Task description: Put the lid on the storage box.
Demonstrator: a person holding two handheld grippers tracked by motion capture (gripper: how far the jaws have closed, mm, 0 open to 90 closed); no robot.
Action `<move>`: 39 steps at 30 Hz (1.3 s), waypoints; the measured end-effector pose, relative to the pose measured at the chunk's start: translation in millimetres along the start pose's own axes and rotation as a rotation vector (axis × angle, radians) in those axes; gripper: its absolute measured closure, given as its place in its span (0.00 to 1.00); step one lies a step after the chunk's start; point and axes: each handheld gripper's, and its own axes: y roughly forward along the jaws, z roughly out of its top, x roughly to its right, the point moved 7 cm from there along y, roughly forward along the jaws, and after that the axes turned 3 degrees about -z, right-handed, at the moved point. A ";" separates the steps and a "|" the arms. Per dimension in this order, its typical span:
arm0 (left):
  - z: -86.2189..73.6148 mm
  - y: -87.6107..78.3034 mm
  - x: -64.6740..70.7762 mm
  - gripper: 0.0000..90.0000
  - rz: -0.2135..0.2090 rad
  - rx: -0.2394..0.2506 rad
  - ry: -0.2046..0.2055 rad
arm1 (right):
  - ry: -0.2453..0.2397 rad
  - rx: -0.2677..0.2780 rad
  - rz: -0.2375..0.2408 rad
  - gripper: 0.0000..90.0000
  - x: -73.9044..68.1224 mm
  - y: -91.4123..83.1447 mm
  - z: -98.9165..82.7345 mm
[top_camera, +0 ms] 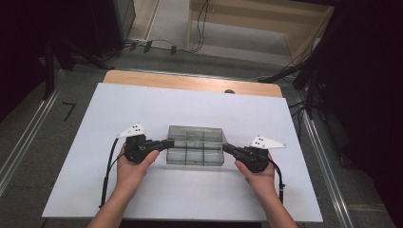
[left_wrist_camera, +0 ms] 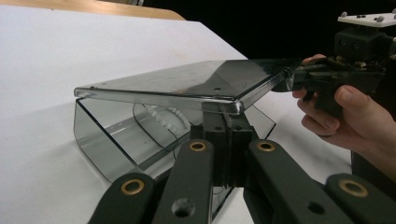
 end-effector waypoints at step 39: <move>-40.4 -9.1 3.0 1.00 0.000 -0.032 -0.005 | -0.006 -0.011 0.030 0.98 -13.2 -6.4 -29.6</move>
